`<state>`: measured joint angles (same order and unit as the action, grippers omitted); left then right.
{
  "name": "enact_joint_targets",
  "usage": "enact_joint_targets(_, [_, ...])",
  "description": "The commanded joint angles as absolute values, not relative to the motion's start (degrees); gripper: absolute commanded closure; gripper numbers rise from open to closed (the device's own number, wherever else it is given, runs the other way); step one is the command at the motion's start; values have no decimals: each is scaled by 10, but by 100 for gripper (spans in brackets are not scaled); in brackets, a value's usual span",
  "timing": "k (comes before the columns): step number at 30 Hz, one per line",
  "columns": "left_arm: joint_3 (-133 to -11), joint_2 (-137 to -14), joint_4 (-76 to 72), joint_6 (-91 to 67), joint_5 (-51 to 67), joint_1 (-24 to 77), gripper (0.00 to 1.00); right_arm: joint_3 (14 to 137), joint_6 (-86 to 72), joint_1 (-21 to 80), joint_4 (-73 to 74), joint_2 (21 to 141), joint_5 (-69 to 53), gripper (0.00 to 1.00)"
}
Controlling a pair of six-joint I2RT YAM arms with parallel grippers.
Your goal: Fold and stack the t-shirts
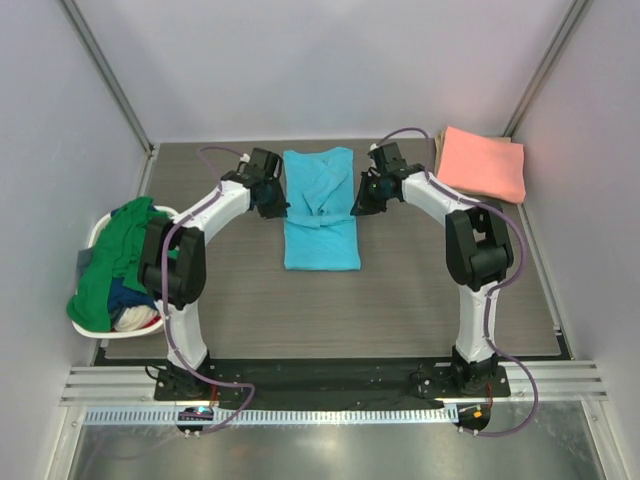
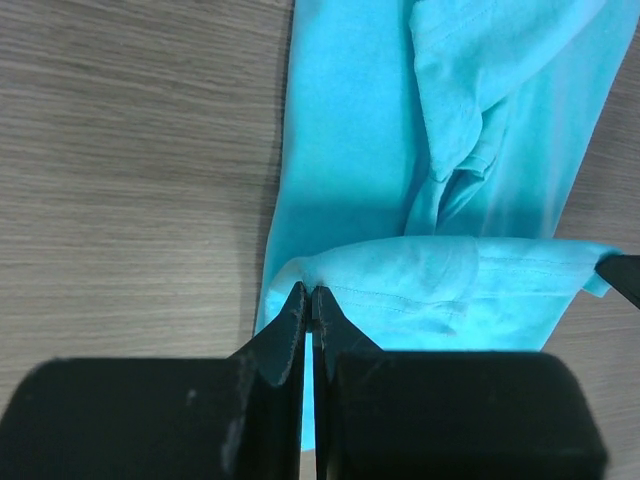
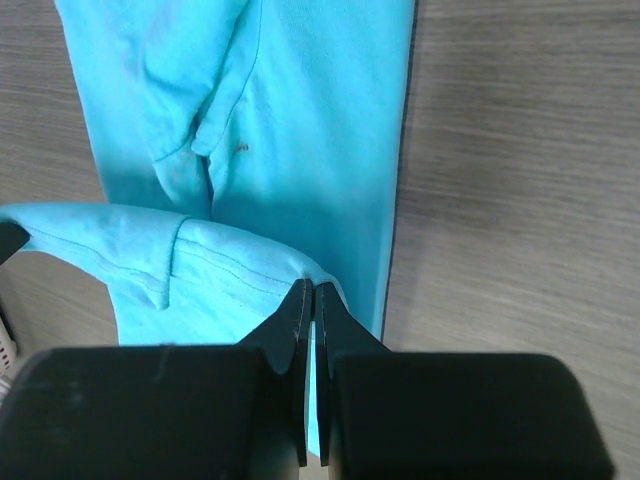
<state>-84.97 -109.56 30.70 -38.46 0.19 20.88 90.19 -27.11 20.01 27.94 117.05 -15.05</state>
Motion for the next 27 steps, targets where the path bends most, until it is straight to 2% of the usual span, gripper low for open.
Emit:
enact_joint_targets(1, [-888, -1112, 296, -373, 25, 200, 98, 946, -269, 196, 272, 1186, -163, 99])
enact_joint_targets(5, [-928, -1147, 317, -372, 36, 193, 92, 975, -278, 192, 275, 1213, -163, 96])
enact_joint_targets(6, [-952, -1164, 324, -372, 39, 189, 90, 993, -279, 191, 277, 1219, -166, 78])
enact_joint_targets(7, [-972, -1171, 331, -372, 45, 186, 81, 1007, -280, 188, 280, 1233, -169, 66])
enact_joint_targets(8, [-992, -1180, 345, -371, 52, 184, 76, 1045, -281, 183, 300, 1240, -163, 47])
enact_joint_targets(9, [-1017, -1199, 358, -368, 60, 178, 72, 1067, -282, 180, 313, 1249, -160, 42])
enact_joint_targets(10, [-1090, -1211, 403, -359, 62, 175, 60, 1090, -282, 178, 325, 1261, -159, 39])
enact_joint_targets(13, [-1222, -1244, 480, -338, 59, 173, 51, 1159, -283, 168, 367, 1261, -142, 36])
enact_joint_targets(15, [-1222, -1231, 497, -338, 70, 175, 49, 1150, -282, 168, 373, 1230, -132, 36])
enact_joint_targets(22, [-952, -1070, 377, -365, 90, 189, 51, 923, -286, 202, 288, 1091, -171, 37])
enact_joint_targets(27, [-817, -1014, 335, -391, 99, 199, 55, 925, -294, 229, 266, 1122, -209, 40])
